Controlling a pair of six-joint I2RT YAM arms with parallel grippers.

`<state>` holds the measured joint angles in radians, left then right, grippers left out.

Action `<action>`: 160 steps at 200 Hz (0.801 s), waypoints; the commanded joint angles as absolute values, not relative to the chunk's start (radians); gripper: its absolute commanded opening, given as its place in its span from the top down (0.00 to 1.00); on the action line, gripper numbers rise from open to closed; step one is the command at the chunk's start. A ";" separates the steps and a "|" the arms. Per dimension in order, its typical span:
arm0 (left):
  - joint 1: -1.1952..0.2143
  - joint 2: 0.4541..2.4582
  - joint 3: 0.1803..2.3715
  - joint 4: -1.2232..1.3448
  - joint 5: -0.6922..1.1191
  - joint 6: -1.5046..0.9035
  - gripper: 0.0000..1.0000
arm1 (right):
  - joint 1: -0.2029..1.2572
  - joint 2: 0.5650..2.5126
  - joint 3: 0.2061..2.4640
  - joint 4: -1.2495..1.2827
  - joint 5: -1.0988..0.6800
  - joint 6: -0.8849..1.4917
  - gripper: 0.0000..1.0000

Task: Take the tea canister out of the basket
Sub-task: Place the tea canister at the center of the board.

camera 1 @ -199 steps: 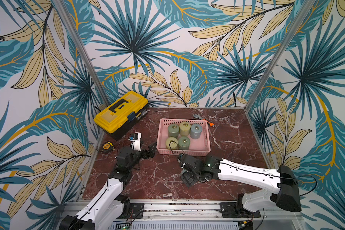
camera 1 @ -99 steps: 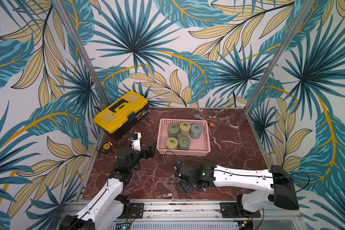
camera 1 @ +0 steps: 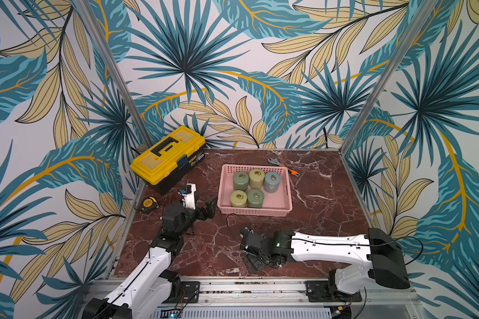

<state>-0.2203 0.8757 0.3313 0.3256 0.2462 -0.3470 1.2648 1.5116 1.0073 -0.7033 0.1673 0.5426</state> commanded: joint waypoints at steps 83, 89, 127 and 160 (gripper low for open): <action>-0.221 0.875 0.296 0.350 0.235 -0.343 0.00 | 1.289 1.536 0.978 -0.660 0.166 0.577 0.31; -0.220 0.875 0.296 0.350 0.235 -0.344 0.00 | 1.289 1.534 0.977 -0.660 0.167 0.576 0.28; -0.221 0.875 0.296 0.350 0.237 -0.345 0.00 | 1.295 1.527 0.976 -0.666 0.182 0.576 0.01; -0.221 0.873 0.296 0.346 0.235 -0.343 0.00 | 1.295 1.513 0.987 -0.677 0.190 0.572 0.01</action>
